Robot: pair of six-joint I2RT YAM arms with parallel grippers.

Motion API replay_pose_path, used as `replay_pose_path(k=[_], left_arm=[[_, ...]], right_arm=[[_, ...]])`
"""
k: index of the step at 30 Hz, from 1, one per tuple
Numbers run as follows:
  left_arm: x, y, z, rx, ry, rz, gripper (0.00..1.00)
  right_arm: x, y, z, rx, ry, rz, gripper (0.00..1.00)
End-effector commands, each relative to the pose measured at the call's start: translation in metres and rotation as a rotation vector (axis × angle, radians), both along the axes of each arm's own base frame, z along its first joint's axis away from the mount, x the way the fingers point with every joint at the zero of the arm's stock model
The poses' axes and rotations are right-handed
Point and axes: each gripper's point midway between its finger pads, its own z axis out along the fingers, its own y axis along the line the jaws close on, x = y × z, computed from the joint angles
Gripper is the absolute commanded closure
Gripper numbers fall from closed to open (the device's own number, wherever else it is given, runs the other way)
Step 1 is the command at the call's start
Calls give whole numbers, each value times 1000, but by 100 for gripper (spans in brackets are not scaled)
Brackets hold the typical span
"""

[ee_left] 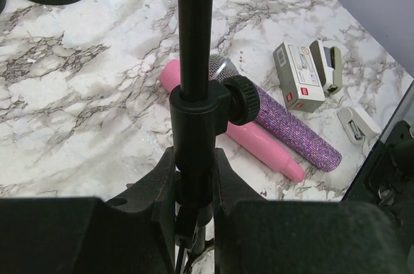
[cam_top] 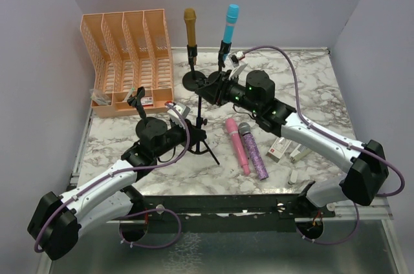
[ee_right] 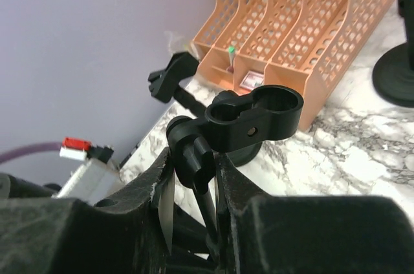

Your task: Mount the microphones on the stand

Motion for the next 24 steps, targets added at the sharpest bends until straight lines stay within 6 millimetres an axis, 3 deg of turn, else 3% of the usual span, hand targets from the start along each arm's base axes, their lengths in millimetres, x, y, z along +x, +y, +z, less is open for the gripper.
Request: replay_pose_path(k=[1,5,9,14,15,19,22,24], left_arm=[[1,-1,2,16,-2,-2,100],[1,-1,3,14,-9,-7,100],[0,-1,7,11,-23,-15,100],[0,-2,8,3,-22,-12,100],[2,-1,11,-10,-20,3,95],[5,2,36,-87,-64,41,57],[2,3,58,-146,-125,37,40],[1,5,71,-169,-161,38,35]], right_arm=[[24,-17,61,76,-104,-148,80],[34,-24,76,69,-69,-220,80],[19,-17,88,103,-134,-130,80],[4,-7,84,102,-168,-20,81],[-1,-5,82,105,-171,9,81],[-15,0,65,94,-144,84,81],[-22,-1,46,75,-105,109,82],[-26,-2,36,66,-87,122,82]])
